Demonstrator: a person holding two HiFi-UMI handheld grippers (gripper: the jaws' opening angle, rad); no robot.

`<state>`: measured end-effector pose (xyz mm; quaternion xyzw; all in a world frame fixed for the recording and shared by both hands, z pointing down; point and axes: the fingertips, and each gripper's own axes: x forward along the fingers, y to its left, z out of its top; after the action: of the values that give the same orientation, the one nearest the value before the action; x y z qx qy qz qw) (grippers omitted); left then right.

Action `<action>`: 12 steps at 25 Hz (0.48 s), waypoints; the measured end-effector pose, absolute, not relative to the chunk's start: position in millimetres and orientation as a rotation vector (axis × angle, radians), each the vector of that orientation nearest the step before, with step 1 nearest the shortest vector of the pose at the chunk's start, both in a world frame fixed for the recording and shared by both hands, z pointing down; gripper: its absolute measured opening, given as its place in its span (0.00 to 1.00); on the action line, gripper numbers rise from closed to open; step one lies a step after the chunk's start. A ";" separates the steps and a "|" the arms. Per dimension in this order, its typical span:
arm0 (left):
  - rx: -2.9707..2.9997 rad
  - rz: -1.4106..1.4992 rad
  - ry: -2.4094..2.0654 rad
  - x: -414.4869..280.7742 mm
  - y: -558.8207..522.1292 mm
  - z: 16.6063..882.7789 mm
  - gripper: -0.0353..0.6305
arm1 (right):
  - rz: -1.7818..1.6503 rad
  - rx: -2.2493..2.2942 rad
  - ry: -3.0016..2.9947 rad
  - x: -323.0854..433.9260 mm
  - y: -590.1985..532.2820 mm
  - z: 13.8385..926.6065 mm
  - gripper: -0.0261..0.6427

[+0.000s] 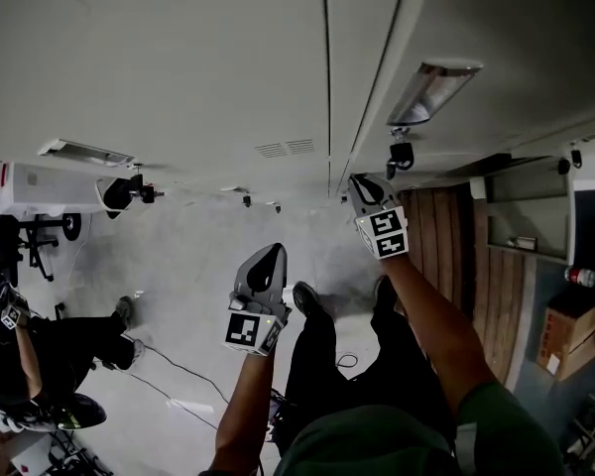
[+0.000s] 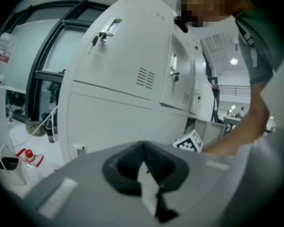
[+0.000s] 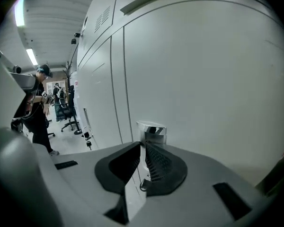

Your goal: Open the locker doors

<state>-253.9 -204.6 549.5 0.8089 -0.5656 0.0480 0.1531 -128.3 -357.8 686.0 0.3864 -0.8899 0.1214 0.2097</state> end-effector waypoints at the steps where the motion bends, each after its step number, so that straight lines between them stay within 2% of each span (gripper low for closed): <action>1: 2.325 0.131 -1.614 -254.9 -205.1 549.6 0.05 | 0.343 1.079 -2.473 -127.2 -357.0 685.7 0.06; 8: 2.374 0.141 -1.538 -249.0 -211.7 558.6 0.05 | 0.376 1.071 -2.461 -115.5 -318.1 686.8 0.06; 12: 2.402 0.136 -1.499 -235.1 -212.1 557.0 0.05 | 0.395 1.179 -2.387 -84.2 -264.2 688.4 0.06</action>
<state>-235.1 -212.1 557.0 0.8374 -0.5226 0.0475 0.1527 -84.2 -264.2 688.4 0.4271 -0.8645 0.1431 0.2229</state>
